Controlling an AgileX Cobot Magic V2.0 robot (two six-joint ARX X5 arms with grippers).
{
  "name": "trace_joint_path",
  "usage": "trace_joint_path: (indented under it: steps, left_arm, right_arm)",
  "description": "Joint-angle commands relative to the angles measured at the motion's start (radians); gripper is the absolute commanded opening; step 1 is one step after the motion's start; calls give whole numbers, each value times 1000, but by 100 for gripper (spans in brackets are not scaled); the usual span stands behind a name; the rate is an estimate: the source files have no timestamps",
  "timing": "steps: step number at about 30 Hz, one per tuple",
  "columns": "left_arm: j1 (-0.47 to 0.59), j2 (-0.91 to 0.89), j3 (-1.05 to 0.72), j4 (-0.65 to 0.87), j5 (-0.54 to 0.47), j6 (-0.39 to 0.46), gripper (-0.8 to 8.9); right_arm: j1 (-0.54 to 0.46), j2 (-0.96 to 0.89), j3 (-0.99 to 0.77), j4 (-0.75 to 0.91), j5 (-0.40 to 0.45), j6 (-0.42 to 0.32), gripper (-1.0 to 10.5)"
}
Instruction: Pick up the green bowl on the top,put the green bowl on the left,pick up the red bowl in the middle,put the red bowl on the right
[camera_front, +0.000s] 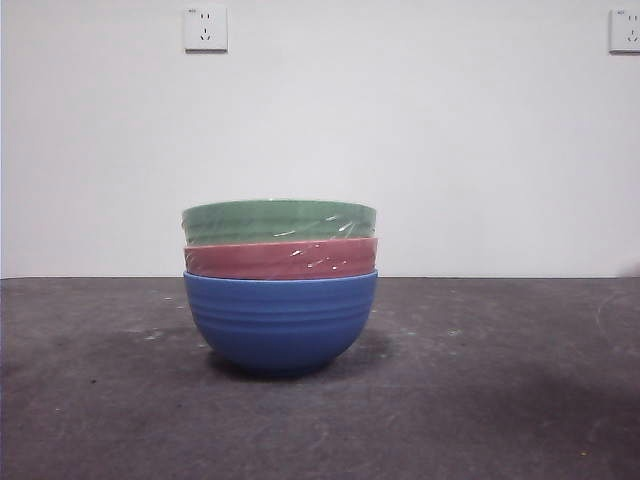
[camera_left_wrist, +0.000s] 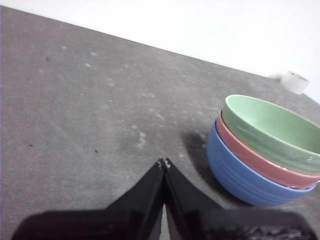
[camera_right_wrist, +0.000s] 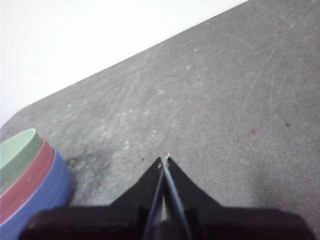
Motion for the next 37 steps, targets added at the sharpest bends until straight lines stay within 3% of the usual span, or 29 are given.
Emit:
trace_joint_path:
  steps: [1, 9, 18, 23, 27, 32, 35, 37]
  left_arm:
    - [2, -2, -9, 19, 15, -32, -8]
    - [2, 37, 95, -31, -29, -31, -8]
    - [2, 270, 299, -33, -28, -18, -8]
    - [2, 439, 440, -40, 72, 39, -8]
    - [2, 592, 578, -97, 208, 113, -8]
    - [-12, 756, 755, -224, 364, 294, -8]
    - [-42, 831, 852, -332, 381, 394, -3]
    - [-67, 874, 905, -395, 376, 431, 2]
  right_arm:
    - [1, 1, 1, 7, 0, 33, -17]
    - [0, 63, 142, 2, 2, 33, -17]
    - [1, 310, 409, -17, -4, -13, -16]
    - [1, 469, 589, -115, -45, -142, -16]
    - [1, 600, 735, -230, -139, -283, -16]
    - [1, 750, 875, -377, -319, -421, -16]
    - [1, 813, 922, -443, -405, -482, 1]
    - [2, 840, 937, -460, -431, -488, 74]
